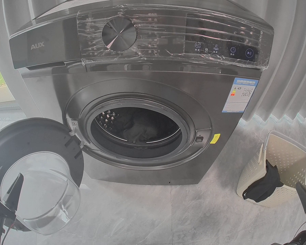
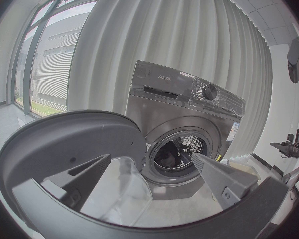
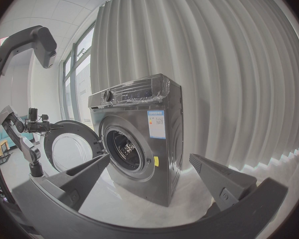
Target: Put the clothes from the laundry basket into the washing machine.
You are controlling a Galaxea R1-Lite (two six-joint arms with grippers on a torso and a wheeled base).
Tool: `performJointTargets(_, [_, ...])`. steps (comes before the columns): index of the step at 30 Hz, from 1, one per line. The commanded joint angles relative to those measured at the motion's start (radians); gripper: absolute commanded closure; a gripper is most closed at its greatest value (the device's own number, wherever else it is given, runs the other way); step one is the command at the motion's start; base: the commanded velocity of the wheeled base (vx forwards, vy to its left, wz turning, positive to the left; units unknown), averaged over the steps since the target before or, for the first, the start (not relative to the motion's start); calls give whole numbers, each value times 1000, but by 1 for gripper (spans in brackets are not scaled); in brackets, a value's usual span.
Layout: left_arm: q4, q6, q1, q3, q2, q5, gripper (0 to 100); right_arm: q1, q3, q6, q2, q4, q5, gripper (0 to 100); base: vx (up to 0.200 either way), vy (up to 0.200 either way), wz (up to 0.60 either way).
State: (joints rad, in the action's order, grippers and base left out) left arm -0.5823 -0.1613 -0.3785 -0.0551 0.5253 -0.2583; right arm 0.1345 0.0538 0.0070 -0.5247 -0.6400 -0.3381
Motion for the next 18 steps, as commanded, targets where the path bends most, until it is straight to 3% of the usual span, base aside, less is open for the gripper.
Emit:
performJointTargets(1, [188, 23, 72, -9, -200, 63, 0, -30, 44, 2, 434, 322, -1, 0, 0, 0, 0])
performJointTargets(4, [203, 25, 73, -2, -220, 83, 0, -30, 32, 4, 430, 286, -1, 0, 0, 0, 0])
performJointTargets(8, [216, 45, 104, 37, -288, 191, 0, -30, -8, 4, 430, 266, 1, 0, 0, 0, 0])
performJointTargets(9, [213, 66, 113, 54, -318, 260, 0, -30, -12, 4, 430, 263, 1, 0, 0, 0, 0])
performJointTargets(10, [214, 69, 115, 55, -323, 269, 0, -30, -12, 4, 430, 261, -1, 0, 0, 0, 0])
performJointTargets(11, [234, 72, 147, 55, -378, 392, 0, -30, -11, 4, 430, 260, 1, 0, 0, 0, 0])
performJointTargets(13, [292, 68, 199, 55, -435, 537, 0, -30, -9, 5, 430, 258, 1, 0, 0, 0, 0])
performJointTargets(14, [292, 68, 199, 55, -435, 537, 0, -30, -9, 5, 430, 258, 1, 0, 0, 0, 0])
performJointTargets(15, [368, 97, 222, 55, -432, 597, 0, -30, -11, 4, 430, 258, 1, 0, 0, 0, 0])
performJointTargets(16, [392, 126, 225, 55, -432, 585, 0, -30, -12, 4, 430, 258, 1, 0, 0, 0, 0])
performJointTargets(17, [395, 131, 225, 55, -432, 582, 0, -30, -12, 4, 431, 258, 1, 0, -200, 0, 0])
performJointTargets(18, [426, 183, 225, 55, -432, 530, 0, -30, -14, 5, 431, 250, 1, 0, -200, 0, 0])
